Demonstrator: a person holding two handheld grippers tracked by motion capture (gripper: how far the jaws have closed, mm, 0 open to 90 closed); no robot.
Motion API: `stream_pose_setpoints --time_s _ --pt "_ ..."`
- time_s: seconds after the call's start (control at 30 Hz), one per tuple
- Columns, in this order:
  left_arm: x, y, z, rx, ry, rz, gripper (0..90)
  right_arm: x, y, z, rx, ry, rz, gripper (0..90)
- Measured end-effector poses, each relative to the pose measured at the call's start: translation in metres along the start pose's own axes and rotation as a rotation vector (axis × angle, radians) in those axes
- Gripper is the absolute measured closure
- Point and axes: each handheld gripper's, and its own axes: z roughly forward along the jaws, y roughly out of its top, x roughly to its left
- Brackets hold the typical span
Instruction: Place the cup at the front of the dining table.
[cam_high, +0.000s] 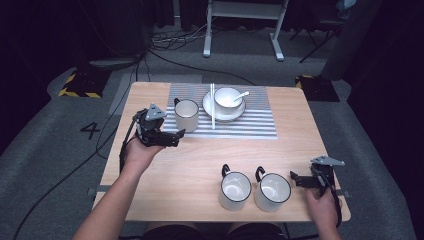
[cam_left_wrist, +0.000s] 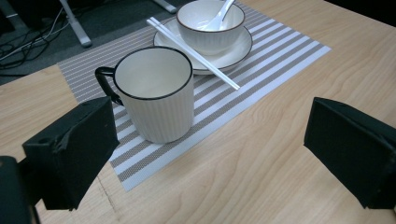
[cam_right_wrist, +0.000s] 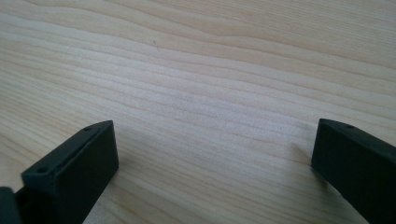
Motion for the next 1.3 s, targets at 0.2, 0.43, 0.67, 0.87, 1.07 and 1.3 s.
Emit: stream_pose_setpoints --time_s 0.2,0.43,0.67,0.87,1.07,1.3 --pt "-0.001 -0.006 -0.014 0.01 -0.019 -0.045 2.8 0.0 0.0 0.0 -0.001 0.0 -0.001 0.8" --pt "-0.007 -0.023 -0.031 0.026 -0.007 -0.026 4.1 0.0 0.0 0.0 -0.001 0.001 0.0 0.8" --pt "-0.017 -0.045 -0.042 0.059 0.018 -0.005 4.3 0.0 0.0 0.0 0.0 0.002 0.003 0.8" --pt "-0.025 -0.063 -0.047 0.102 0.006 0.001 4.3 0.0 0.0 0.0 -0.001 0.002 0.001 0.8" --pt "-0.031 -0.086 -0.048 0.131 0.002 0.005 4.3 0.0 0.0 0.0 -0.001 0.002 0.002 0.8" --pt "-0.03 -0.11 -0.043 0.215 -0.033 -0.006 4.3 0.0 0.0 0.0 0.0 0.001 0.001 0.8"
